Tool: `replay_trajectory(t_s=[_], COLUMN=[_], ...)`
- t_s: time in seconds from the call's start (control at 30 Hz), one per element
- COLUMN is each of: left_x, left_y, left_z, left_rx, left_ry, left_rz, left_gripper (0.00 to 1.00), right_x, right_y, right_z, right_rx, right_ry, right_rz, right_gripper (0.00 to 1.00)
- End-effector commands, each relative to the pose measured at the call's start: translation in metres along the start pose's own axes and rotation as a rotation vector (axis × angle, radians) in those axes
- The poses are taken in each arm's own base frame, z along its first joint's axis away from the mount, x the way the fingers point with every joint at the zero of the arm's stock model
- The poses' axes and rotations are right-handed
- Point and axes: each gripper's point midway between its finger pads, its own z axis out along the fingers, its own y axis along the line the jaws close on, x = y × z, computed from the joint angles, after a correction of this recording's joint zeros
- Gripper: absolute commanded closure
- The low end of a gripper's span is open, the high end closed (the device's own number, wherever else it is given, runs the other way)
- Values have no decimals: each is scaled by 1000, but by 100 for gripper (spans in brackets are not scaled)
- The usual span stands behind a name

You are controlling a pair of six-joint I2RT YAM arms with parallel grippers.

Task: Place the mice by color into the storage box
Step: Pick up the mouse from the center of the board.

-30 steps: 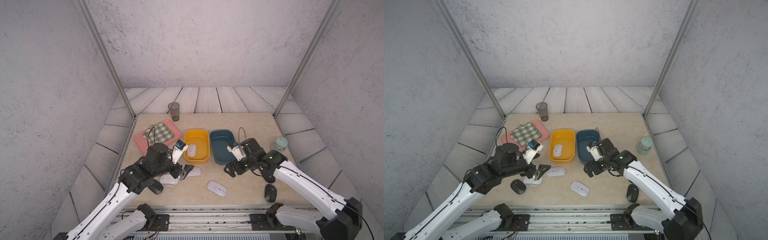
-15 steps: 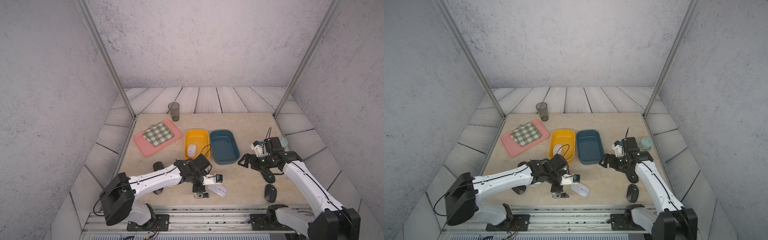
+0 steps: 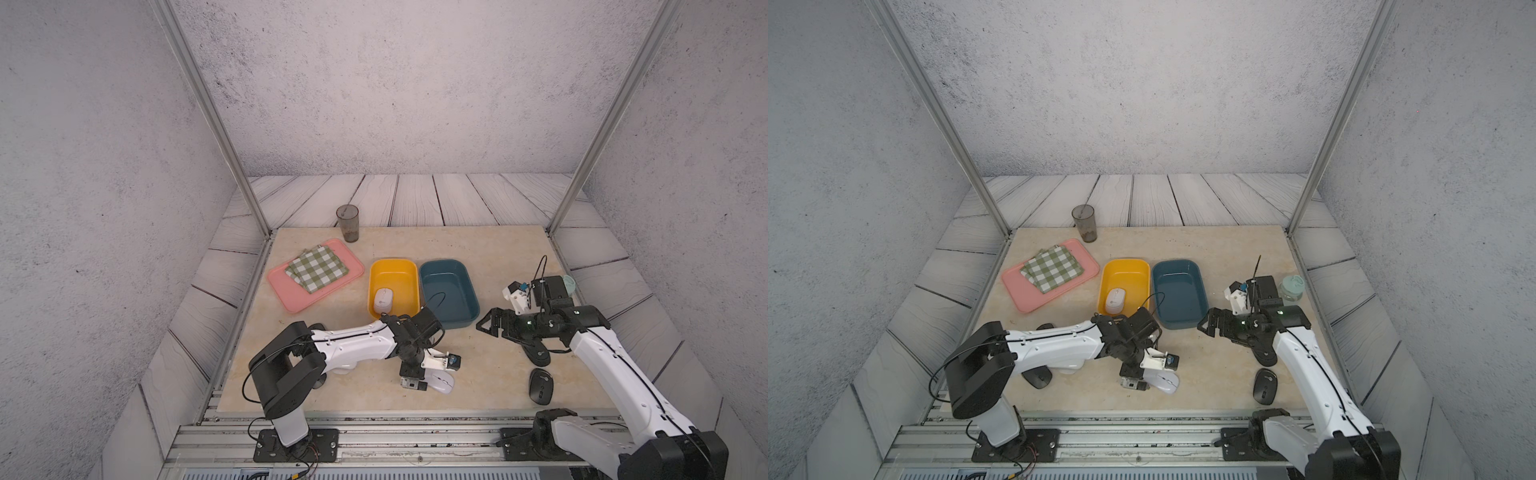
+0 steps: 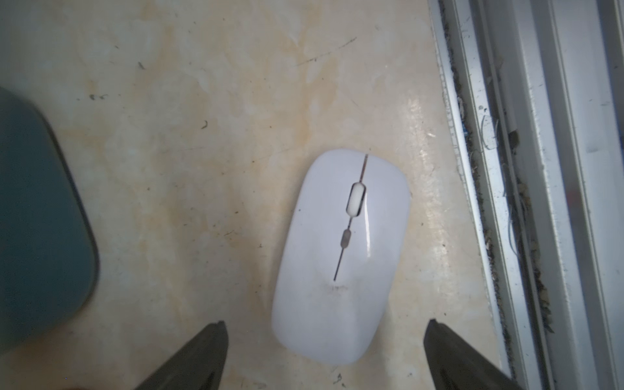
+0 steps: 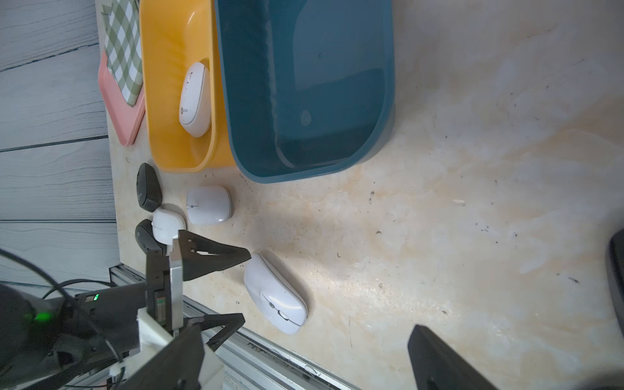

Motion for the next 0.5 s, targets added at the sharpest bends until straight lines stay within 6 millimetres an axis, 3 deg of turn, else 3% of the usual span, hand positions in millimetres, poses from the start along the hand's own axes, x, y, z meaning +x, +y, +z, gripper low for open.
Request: replay_trajectory(t_s=[0.0,0.23,0.47], left_x=[-4,-10,-11], left_y=[0,10,8], left_z=[8,20,30], left_rx=[25,15,48], left_ry=[0,-5,0], left_rz=[28,24,22], left_gripper=[3,3,6], right_x=[1,3,8], right_y=[2,2,0], right_z=[-7,-5,0], right_rx=[4,-11,-21], right_ry=[-13,-13,-3], right_rz=[-6,-4,-1], right_gripper=[1,1,1])
